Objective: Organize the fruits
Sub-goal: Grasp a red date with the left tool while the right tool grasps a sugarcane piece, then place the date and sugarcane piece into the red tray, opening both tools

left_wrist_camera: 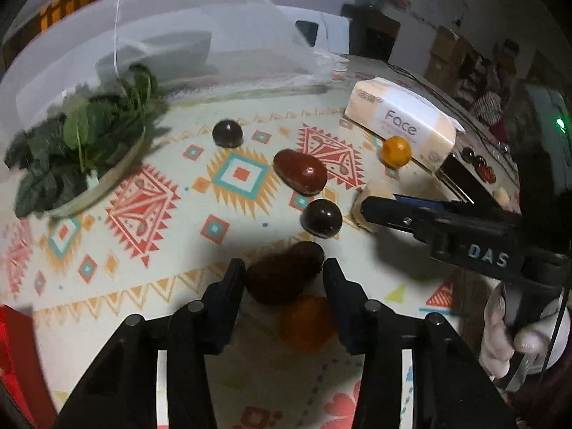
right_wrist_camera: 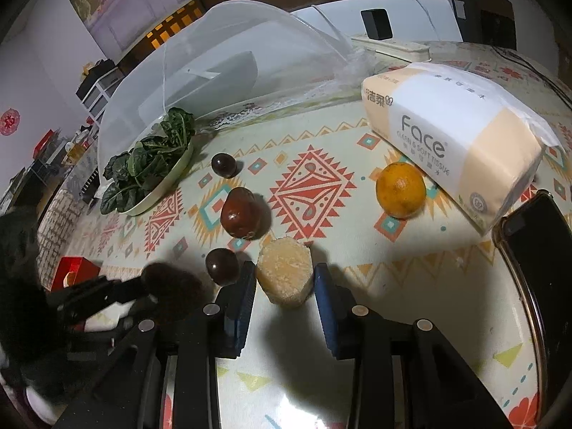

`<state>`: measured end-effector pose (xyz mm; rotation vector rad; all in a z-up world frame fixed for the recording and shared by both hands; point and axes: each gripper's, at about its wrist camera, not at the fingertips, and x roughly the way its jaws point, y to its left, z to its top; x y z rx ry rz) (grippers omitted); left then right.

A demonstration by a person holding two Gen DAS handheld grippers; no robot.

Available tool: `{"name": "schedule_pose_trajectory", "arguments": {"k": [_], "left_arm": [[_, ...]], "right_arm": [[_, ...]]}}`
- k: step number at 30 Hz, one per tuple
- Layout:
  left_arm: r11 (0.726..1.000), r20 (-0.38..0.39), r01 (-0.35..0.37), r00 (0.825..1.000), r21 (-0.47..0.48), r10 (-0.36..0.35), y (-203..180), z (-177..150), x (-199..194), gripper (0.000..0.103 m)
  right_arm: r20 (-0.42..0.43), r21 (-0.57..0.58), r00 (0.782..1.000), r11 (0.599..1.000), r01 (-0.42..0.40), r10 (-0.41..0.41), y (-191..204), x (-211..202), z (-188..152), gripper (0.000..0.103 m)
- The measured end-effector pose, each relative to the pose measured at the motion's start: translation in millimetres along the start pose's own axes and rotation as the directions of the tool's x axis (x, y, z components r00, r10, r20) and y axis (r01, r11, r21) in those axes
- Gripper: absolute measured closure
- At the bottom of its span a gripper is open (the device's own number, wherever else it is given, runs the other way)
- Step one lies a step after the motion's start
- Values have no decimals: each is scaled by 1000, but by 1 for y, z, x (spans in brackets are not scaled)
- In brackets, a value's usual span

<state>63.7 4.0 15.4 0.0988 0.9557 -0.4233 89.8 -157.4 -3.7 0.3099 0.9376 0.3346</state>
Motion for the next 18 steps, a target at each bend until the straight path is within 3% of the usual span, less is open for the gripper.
{"name": "schedule_pose_trajectory", "arguments": {"k": [3,5,9,11,18], "left_arm": [[1000,26,-14,1000,1,14,2,6,-3,58],[1000,11,-1,1000,6,1,1,9,4,52],[997,-22,-35,999,69,37,-12,5,19,52],[995,-12,-63,998,83,65,-15,3,20,66],[999,51,-46,998,-5,46,-2,7,1,68]], "right_arm": [[-1,1,1000,1000,-7,7,0,0,0,67],[2,3,1000,1000,-7,7,0,-1,0,67],[4,13,1000,1000,-8,8,-3,-2,0,67],[4,18,1000,1000,-12,12,-4,-2,1,67],[14,16,1000,1000,-12,12,-4,-3,1,67]]}}
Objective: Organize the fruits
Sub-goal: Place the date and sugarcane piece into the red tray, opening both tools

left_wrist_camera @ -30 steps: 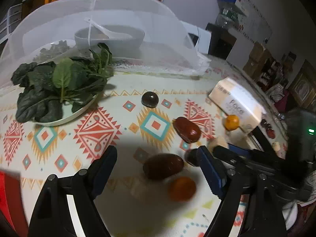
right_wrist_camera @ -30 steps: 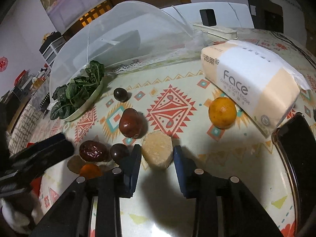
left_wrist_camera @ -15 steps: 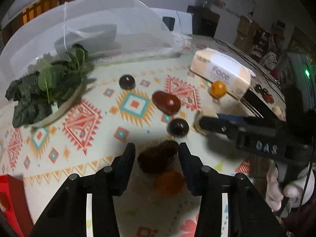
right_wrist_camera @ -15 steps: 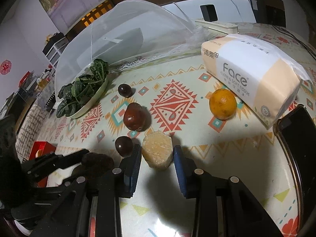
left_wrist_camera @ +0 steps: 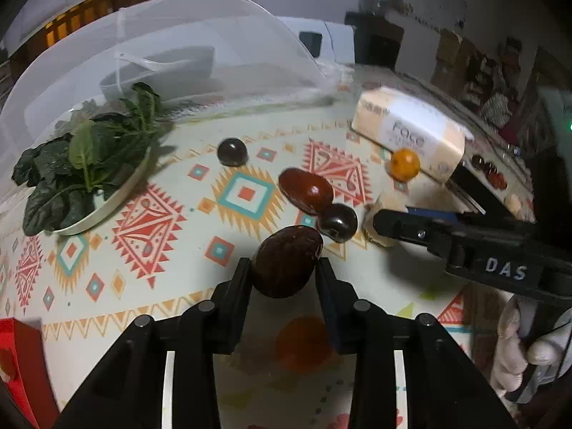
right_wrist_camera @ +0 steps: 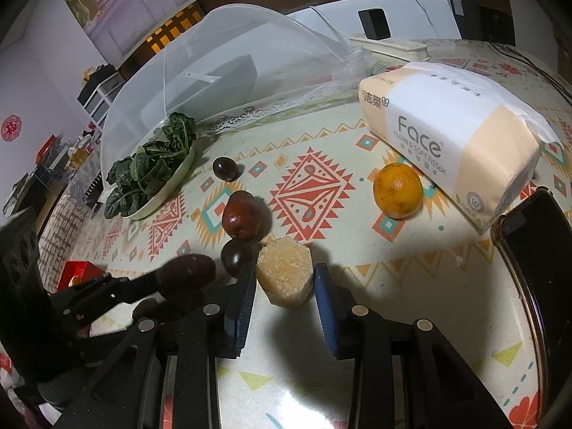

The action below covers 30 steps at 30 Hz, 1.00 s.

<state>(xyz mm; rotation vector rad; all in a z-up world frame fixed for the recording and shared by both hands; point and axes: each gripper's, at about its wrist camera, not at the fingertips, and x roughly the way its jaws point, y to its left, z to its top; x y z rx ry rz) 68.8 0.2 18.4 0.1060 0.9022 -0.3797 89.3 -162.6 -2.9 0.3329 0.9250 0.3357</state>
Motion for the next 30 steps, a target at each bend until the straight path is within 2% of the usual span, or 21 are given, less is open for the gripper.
{"name": "schedule_pose_trajectory", "arguments": {"k": [7,10,14,18,22,23,26,30], "left_arm": [[996,93,-1,996,-88,9,17,-11,-56,71],[989,142,-21,989,-146,42,32,-28,-93,71],[966,209,-40,973,-256,96,64,-61,-147,71],[919,251,-63,953,-389,171,110,-102,-200,71],[853,274,-80,928,-516,253,155,-142,-235,72],[832,265,-96,923,-547,281,167,-154,-241,72],[794,245,-106,920,-599,307,188,-178,-247,72],[756,205,-162,907,-634,367,211,-203,-254,72]], "right_arm": [[21,-8,1000,1000,-12,13,2,-5,1,67],[39,-19,999,1000,-22,23,6,-9,0,67],[60,-42,997,998,-45,48,16,-16,-3,67],[88,-96,995,995,-32,40,41,-28,-7,67],[59,-132,992,986,-106,115,84,-39,-17,67],[51,-160,991,980,-118,128,102,-42,-21,67],[21,-227,985,960,-164,173,150,-44,-31,67],[-43,-298,975,928,-223,220,211,-32,-50,67]]}}
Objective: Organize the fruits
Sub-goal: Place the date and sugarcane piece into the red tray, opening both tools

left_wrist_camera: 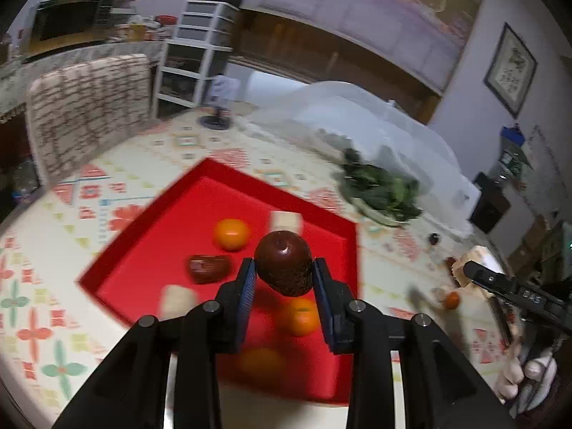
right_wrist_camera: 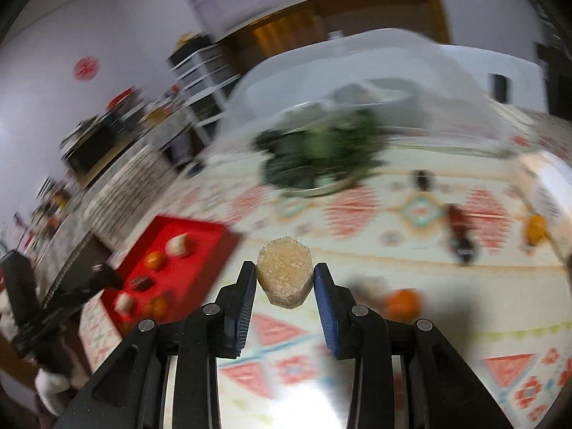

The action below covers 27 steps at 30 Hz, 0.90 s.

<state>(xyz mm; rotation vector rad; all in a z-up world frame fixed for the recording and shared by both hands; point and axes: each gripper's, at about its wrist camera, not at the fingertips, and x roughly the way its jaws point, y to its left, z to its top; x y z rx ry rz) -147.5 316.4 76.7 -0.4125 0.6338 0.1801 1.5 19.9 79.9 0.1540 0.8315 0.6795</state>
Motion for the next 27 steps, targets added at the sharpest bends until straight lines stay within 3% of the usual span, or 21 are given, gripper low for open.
{"name": "schedule_pose_trajectory", "arguments": {"k": [6,12,16,19,27], "left_arm": [[999,-21,-42,999,-2,42,26,-3,10,72],[999,-39,-34,999,-40,33,44,-1,19,72],[999,-47,-8,999,-43,6,46,0,20,70],[999,-45,9,999,-48,-11,45,1,18,63],[997,18,49,999,-59,-48,32,12,-10,45]], "right_arm": [[-106,-86,993,994,-66,56,75,61,-4,67],[-184,-152,982,986,-66,37,120,112,-8,67],[-219,-159,976,986,-50,14,127,136,-12,67],[-224,-149,974,988,-48,14,127,142,-14,67],[-177,-153,984,987,-41,13,127,119,-8,66]]}}
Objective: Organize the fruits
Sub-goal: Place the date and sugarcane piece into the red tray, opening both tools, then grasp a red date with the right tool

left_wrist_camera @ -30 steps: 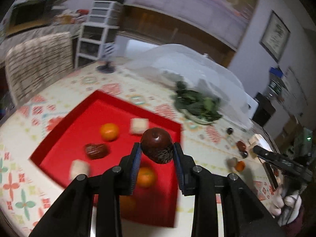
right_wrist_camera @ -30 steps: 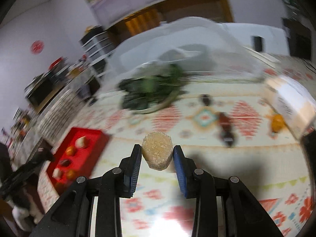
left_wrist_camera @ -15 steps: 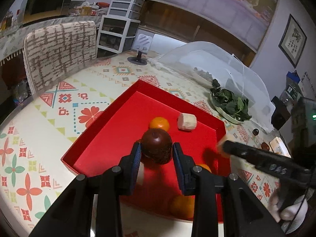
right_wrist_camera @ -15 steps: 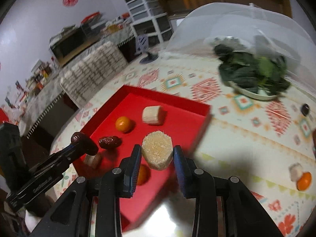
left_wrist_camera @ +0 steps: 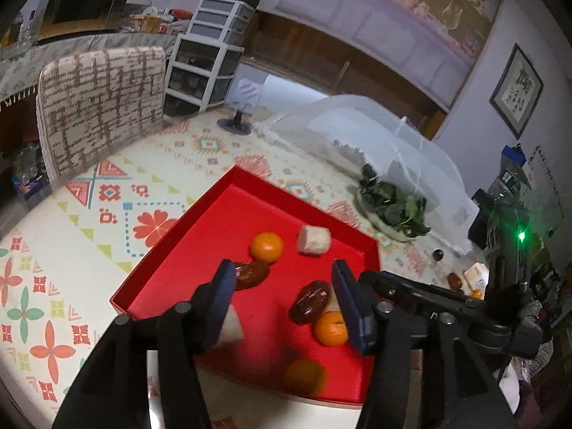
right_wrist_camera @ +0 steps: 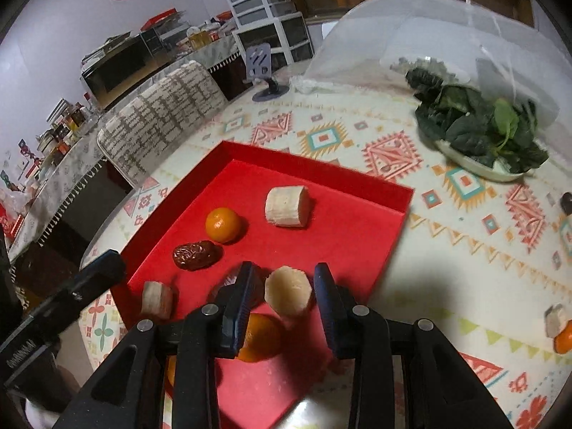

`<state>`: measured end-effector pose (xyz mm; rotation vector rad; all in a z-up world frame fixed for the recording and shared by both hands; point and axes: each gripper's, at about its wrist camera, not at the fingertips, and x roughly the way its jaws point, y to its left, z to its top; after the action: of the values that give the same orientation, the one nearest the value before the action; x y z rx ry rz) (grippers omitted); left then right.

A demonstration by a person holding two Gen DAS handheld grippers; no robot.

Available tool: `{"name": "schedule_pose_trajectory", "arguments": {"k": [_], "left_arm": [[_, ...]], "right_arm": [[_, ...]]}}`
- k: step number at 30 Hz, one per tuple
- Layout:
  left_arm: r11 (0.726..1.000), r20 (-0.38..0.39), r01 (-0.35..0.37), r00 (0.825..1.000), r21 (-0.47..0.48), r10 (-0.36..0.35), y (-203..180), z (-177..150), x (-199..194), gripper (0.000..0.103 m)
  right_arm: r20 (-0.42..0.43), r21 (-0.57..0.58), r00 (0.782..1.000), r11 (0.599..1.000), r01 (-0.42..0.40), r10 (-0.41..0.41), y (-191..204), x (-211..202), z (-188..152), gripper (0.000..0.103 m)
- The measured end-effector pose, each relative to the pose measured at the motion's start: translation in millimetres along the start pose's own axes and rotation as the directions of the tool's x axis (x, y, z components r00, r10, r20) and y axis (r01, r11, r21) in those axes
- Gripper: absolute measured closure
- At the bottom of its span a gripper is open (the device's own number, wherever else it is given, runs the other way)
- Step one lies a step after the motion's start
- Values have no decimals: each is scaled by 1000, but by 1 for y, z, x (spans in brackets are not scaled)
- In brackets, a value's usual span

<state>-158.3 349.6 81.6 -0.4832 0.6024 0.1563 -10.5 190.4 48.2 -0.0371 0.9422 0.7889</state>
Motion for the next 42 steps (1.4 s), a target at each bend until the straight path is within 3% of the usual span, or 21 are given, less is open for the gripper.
{"name": "schedule_pose_trajectory", "arguments": {"k": [8,14,21,26,34,38,40,42], "left_arm": [[993,13,84,996,77,-85,-59,-3,-20,24],[975,-63,169,985,147,-161,-115,-23,-7,24],[955,-153,229,967,188,-201,-172,-49,18,24],[945,-196,236,961,227,-193,-200,-61,32,24],[919,-212,225,964,325,-161,-222,-66,45,24],[887,-224,248,960,389,-171,-238,-70,55,24],[862,-235,265,956,432,-176,-250,-73,62,24],[836,-255,296,947,463,-194,-264,-76,70,24]], "right_arm": [[83,86,996,996,39,-46,-52,-69,-29,58],[120,169,976,972,161,-182,-126,-126,-62,58],[110,367,937,890,272,-331,-247,-172,-85,57],[106,433,946,871,234,-307,-302,-164,-62,57],[30,391,952,880,269,-304,-326,-105,-19,58],[-18,364,948,881,301,-317,-329,-84,-14,58],[-22,360,950,884,297,-310,-329,-80,-14,70],[-15,354,947,884,306,-322,-328,-81,-17,70]]}}
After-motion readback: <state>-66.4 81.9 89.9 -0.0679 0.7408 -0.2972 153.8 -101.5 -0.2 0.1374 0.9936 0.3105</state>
